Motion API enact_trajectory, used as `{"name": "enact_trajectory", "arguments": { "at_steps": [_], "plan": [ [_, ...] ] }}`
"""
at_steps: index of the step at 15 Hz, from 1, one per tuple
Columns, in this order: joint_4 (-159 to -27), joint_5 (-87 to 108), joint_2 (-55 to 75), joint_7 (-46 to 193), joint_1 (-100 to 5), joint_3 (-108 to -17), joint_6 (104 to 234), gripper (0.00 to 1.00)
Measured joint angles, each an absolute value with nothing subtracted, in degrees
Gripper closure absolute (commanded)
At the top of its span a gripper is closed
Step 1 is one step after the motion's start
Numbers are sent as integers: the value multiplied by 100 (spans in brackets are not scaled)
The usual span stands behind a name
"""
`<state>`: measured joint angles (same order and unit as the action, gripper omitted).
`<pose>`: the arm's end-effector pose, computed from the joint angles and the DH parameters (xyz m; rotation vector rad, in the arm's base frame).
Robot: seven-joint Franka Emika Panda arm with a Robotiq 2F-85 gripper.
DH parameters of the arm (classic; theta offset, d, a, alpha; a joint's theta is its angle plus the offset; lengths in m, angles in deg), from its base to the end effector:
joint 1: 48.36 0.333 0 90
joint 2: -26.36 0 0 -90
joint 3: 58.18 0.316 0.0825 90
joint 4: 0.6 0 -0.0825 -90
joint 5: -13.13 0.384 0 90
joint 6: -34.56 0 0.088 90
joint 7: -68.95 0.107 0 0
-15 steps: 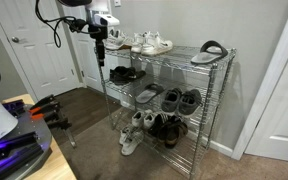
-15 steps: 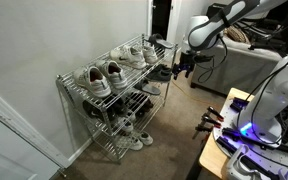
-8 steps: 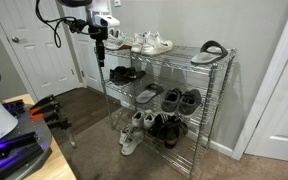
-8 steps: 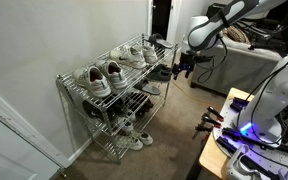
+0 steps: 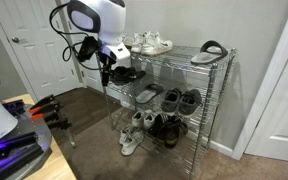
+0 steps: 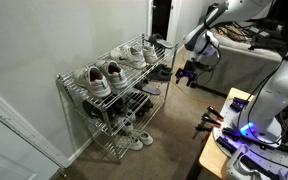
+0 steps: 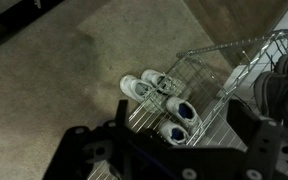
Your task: Remove the grey slipper from the middle shelf and put it on the top shelf next to the other grey slipper
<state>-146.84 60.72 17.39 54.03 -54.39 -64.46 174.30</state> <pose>0.4138 -0.0907 0.1923 -2.5187 0.8789 0.1851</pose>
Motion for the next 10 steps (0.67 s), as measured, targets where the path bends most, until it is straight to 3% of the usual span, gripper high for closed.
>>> {"name": "enact_trajectory", "arguments": {
  "at_steps": [10],
  "plan": [
    [-13356, 9155, -29, 2840, -6098, -6426, 16842, 0]
  ]
}}
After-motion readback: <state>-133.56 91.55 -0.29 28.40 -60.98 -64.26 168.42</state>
